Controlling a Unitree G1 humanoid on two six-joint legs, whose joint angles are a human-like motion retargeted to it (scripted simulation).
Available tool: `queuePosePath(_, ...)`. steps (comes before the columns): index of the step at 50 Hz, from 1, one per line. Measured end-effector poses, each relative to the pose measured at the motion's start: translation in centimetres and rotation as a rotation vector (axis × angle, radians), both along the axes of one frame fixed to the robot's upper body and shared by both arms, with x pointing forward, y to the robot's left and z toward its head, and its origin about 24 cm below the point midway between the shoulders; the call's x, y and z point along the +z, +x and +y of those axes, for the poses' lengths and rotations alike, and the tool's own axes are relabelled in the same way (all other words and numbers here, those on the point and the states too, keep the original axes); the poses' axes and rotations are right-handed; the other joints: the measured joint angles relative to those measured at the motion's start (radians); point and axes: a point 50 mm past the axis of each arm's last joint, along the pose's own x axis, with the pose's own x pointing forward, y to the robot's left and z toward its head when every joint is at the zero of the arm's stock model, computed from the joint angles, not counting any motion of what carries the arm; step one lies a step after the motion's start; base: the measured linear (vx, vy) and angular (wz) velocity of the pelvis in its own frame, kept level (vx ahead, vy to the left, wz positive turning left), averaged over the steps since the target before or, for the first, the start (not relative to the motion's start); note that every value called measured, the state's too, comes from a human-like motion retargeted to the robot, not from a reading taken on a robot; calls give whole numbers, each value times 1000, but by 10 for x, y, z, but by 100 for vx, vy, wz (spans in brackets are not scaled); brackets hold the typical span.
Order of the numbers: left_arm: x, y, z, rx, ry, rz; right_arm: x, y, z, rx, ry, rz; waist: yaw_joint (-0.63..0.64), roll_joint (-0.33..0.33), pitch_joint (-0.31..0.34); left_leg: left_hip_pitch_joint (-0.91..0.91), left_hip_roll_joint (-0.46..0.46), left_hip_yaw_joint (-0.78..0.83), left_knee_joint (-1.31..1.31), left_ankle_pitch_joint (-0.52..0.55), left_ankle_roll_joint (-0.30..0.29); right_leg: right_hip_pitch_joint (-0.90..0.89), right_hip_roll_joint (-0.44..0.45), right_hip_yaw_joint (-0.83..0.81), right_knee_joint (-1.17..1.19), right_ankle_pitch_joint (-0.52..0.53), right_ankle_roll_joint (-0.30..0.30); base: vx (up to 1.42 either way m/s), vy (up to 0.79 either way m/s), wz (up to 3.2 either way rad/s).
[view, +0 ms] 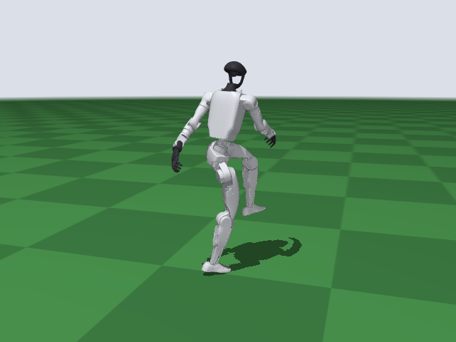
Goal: In place motions
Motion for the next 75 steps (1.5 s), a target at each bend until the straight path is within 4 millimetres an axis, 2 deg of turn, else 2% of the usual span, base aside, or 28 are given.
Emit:
queuePosePath(3,-9,13,-8,-2,52,18,-22,-12,5,13,-42,32,-80,44,-124,79,3,-24,67,8,91,37,53,-39,-68,4,8,13,13,87)
queuePosePath(8,-37,88,-15,-179,-83,-312,-130,-80,-4,-113,34,361,-173,168,-284,481,-113,-210,-134,3,156,162,161,-172,-192,5,40,21,8,76)
queuePosePath(10,-45,117,-16,-294,-100,-411,-185,-137,-17,-170,-4,597,-193,185,-334,724,-247,-281,-418,-6,200,190,171,-229,-184,-19,57,36,15,77)
queuePosePath(12,-49,139,-17,-413,-67,-442,-236,-221,-36,-258,-106,874,-275,232,-382,1009,-369,-502,-805,18,209,231,210,-334,-143,-29,60,47,25,142)
queuePosePath(14,-52,160,-22,-505,-43,-470,-266,-314,-54,-352,-236,1159,-392,275,-420,1246,-328,-440,-1108,-224,254,228,234,-474,-29,79,30,29,23,185)
queuePosePath(15,-53,173,-27,-536,-45,-496,-270,-358,-65,-387,-319,1302,-484,316,-446,1308,-249,-296,-1228,-209,257,202,252,-582,59,209,1,-9,32,205)
queuePosePath(17,-51,234,-33,-600,-72,-662,-262,-410,-100,-514,-503,1558,-603,422,-386,1247,-168,-577,-1256,-184,150,-116,306,-441,488,399,-33,-51,40,115)
queuePosePath(19,-39,302,-34,-695,-40,-872,-245,-451,-130,-693,-596,1736,-665,480,-290,1223,-121,-606,-1271,-158,130,-390,380,-327,852,353,-6,-75,40,23)
queuePosePath(23,17,426,-10,-940,136,-1226,-222,-503,-152,-1002,-441,1949,-856,548,-135,1170,-65,-508,-1306,-115,113,-831,206,-439,1323,231,-62,-51,39,122)
queuePosePath(25,37,451,6,-1028,256,-1288,-213,-530,-151,-1129,-365,1981,-935,571,-103,1139,-5,-468,-1307,-117,71,-960,190,-494,1367,203,-87,1,12,94)
queuePosePath(30,35,452,-11,-1214,317,-1330,-190,-600,-122,-1553,-150,1996,-821,564,-244,1118,-21,-448,-1304,-115,81,-933,157,-503,1263,195,-113,25,-15,-2)
queuePosePath(34,1,404,-22,-1170,215,-1205,-202,-589,-104,-1604,-80,1945,-714,490,-321,1187,-70,-425,-1332,-140,92,-609,226,-446,1002,273,-37,16,-26,-50)
queuePosePath(38,-45,293,-26,-916,36,-920,-230,-528,-107,-1282,-51,1910,-664,429,-401,1244,-148,-375,-1307,-208,151,-191,329,-367,469,335,-20,34,-7,-91)
queuePosePath(40,-57,215,-31,-761,-69,-716,-243,-484,-107,-1071,-75,1885,-630,379,-457,1223,-221,-354,-1242,-213,205,-5,352,-238,134,301,40,43,-10,-94)
queuePosePath(42,-51,136,-34,-613,-167,-478,-256,-427,-100,-849,-82,1783,-600,328,-488,1113,-252,-300,-999,-100,237,136,285,-366,-100,61,38,27,-13,-77)
queuePosePath(43,-44,110,-35,-534,-208,-372,-261,-389,-93,-732,-76,1697,-558,303,-488,974,-215,-246,-771,24,212,152,246,-456,-169,49,3,-5,-8,-168)
queuePosePath(45,-29,67,-36,-402,-276,-200,-259,-301,-77,-521,-33,1470,-403,301,-434,696,-33,-183,-402,256,206,122,246,-340,-201,57,48,-30,-9,-239)
queuePosePath(48,-13,28,-35,-274,-277,-88,-216,-177,-56,-225,-34,1120,-294,216,-258,401,-113,-250,-24,114,232,102,197,-185,-166,86,11,-32,-14,-151)
queuePosePath(50,-9,19,-39,-255,-294,-60,-177,-120,-47,-102,-78,914,-202,171,-166,288,-17,-152,116,25,276,84,155,-104,-161,108,-8,-40,-7,-133)
queuePosePath(52,-11,22,-43,-262,-289,-71,-139,-80,-41,-63,-115,698,-148,125,-116,143,-18,-105,204,-20,287,59,104,-83,-161,114,-18,-37,-13,-73)
queuePosePath(55,-10,18,-45,-249,-275,-96,-104,-53,-27,-64,-85,430,-103,66,-126,7,-12,-42,242,-22,272,8,12,-86,-162,132,9,9,5,-32)
queuePosePath(60,-14,29,-47,-215,-271,-122,-107,-62,-9,-25,-79,295,-156,99,-241,67,-7,-53,239,-26,262,10,51,-105,-180,119,26,17,3,33)
queuePosePath(63,-27,61,-40,-282,-252,-207,-154,-102,-12,-61,-91,470,-224,185,-323,256,-56,-160,135,-27,219,85,133,-185,-227,110,37,12,-10,89)
queuePosePath(68,-44,119,-24,-481,-223,-387,-248,-245,-43,-182,-194,1041,-341,246,-442,842,-266,-275,-547,-15,231,177,174,-336,-196,46,65,36,2,95)
queuePosePath(70,-48,143,-17,-567,-191,-435,-267,-322,-59,-281,-271,1304,-397,277,-461,1128,-361,-469,-963,-222,217,202,214,-389,-132,41,49,33,1,87)
queuePosePath(72,-50,167,-15,-623,-173,-479,-267,-393,-78,-381,-355,1577,-465,330,-479,1326,-312,-364,-1191,-295,273,182,257,-504,1,208,-7,5,12,105)
queuePosePath(73,-50,194,-19,-647,-178,-536,-260,-417,-93,-462,-401,1716,-525,386,-475,1349,-260,-405,-1312,-252,230,76,235,-575,195,384,-44,-44,40,169)
queuePosePath(75,-47,251,-27,-691,-150,-687,-247,-447,-115,-655,-416,1891,-638,435,-409,1311,-179,-501,-1346,-229,139,-282,334,-301,635,555,-26,-70,42,168)
